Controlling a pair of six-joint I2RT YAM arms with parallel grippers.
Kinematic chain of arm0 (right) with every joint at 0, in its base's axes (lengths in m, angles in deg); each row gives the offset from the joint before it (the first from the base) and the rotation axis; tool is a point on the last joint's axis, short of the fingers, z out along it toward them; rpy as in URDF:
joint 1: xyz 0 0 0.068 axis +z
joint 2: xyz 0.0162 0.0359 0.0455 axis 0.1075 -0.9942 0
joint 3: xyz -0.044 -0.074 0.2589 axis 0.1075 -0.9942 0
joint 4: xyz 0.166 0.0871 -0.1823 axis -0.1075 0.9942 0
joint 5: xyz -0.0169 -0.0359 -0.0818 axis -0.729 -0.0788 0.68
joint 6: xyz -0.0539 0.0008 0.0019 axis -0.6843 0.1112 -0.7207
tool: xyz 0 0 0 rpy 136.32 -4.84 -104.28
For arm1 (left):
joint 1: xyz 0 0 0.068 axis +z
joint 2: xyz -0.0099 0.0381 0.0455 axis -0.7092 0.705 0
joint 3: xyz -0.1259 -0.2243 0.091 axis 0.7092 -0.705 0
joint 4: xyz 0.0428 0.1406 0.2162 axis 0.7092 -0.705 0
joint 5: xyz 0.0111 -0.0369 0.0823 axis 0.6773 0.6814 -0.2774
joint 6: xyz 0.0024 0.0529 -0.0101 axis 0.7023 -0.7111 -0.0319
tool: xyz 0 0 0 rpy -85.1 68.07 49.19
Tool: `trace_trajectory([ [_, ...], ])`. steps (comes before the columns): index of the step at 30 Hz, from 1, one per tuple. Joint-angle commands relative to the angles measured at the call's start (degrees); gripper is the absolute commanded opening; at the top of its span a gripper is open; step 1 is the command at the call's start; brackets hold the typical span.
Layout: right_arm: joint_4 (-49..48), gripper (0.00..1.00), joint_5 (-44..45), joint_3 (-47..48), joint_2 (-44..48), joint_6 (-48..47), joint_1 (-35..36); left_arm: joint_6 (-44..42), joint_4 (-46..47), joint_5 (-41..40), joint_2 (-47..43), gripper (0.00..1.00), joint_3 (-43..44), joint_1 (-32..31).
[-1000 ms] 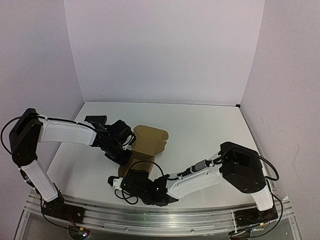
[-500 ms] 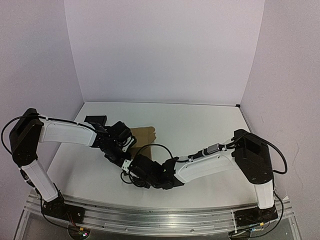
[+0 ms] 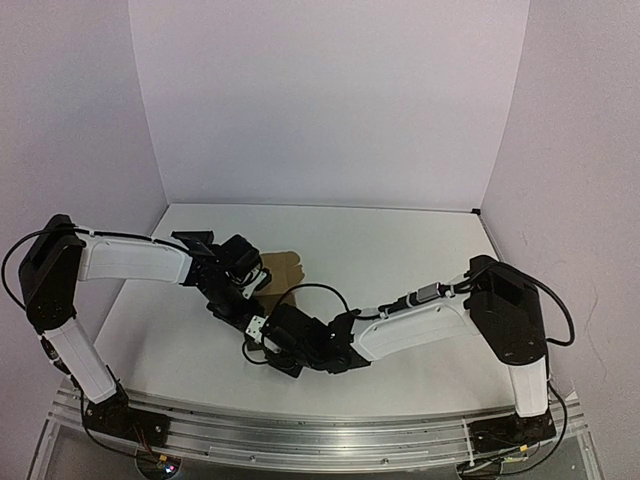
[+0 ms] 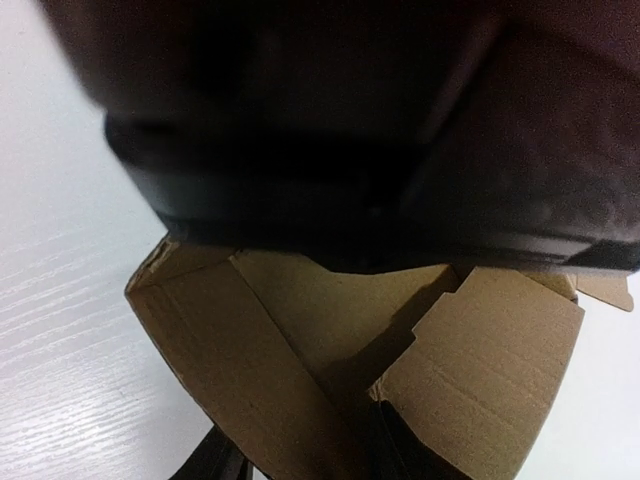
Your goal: Fold the paper box
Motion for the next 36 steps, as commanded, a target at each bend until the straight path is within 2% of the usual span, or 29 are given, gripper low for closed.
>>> trace_trajectory([
  [1, 0.13, 0.37, -2.92, -0.72, 2.76, 2.39, -0.83, 1.10, -2.81, 3.44, -0.15, 0.57, 3.64, 1.06],
  [6, 0.35, 0.35, -4.72, -0.42, 2.34, 1.32, -0.84, 2.09, -4.49, 5.88, -0.73, 0.65, 4.17, 3.14],
  [12, 0.95, 0.33, -6.19, -0.64, 1.86, 0.50, -0.84, 1.91, -4.81, 12.43, -2.36, 0.77, 5.31, 7.91],
  [17, 1.71, 0.32, -7.43, -0.23, 1.34, -0.09, -0.84, 1.37, -2.48, 19.51, -3.47, 0.83, 5.77, 10.26],
  [19, 2.07, 0.31, -7.86, -0.13, 1.38, -0.17, -0.84, 1.84, -0.34, 21.82, -3.98, 0.84, 5.56, 11.53],
  [25, 2.64, 0.31, -9.69, -0.79, 1.73, -1.19, -0.84, 6.79, 8.51, 28.85, -0.49, 0.85, 4.60, 21.45],
  [33, 2.73, 0.31, -10.19, -1.06, 1.86, -1.91, -0.84, 7.39, 20.93, 38.96, 4.63, 0.85, 1.94, 22.28],
  [36, 2.77, 0.31, -10.48, -1.00, 1.94, -2.22, -0.84, 9.29, 22.27, 38.32, 6.35, 0.75, 2.03, 22.28],
])
